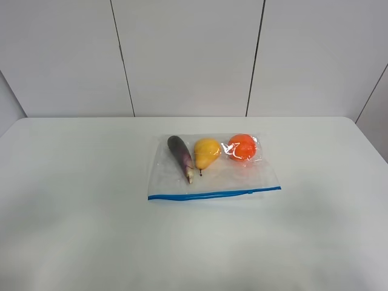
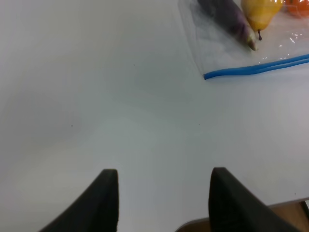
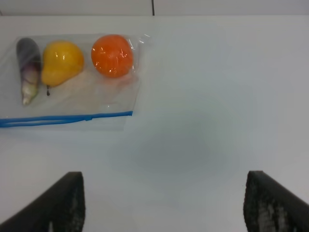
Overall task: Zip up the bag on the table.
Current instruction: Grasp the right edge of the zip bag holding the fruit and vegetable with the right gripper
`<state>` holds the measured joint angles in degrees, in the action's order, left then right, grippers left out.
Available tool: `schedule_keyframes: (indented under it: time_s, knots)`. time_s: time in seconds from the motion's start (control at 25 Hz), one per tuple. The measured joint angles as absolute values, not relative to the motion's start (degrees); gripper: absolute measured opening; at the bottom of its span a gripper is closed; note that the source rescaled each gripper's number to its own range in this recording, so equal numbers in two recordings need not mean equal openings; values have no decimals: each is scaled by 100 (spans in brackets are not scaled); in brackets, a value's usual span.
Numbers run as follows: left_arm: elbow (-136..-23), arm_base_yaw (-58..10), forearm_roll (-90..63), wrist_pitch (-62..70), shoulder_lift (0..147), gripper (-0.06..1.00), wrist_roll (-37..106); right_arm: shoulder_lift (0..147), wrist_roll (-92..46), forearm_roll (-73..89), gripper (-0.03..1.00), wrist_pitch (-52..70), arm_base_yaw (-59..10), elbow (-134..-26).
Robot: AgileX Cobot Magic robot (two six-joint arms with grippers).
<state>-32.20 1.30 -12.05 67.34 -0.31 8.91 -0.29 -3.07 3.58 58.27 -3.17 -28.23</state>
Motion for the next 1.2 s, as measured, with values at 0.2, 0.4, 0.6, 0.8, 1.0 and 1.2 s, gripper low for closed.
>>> schedule_keyframes:
  time_s: [0.2,0.4,0.6,0.8,1.0,1.2]
  knots:
    - [-3220,130,-1205,6734,-31,100,891,-29,-307,363,94,5827,-317,-2823]
    - [-3220,130,-1205,6734,-31,100,891,-29,-307,369,94,5827,-317,-2823]
    - [-3220,130,-1205,6734,-31,100,891,-29,-307,369,94,5827,-317,-2823]
    - [-3220,130,-1205,6734,-31,100,891,-29,-307,371,94,5827,-317,-2823]
    - [-3220,130,-1205,6734,-31,100,891,-29,-307,371,94,5827,-317,-2823]
    - [-3220,130,-1205,6734,-31,100,891,-29,-307,371,94,5827,-317,-2823]
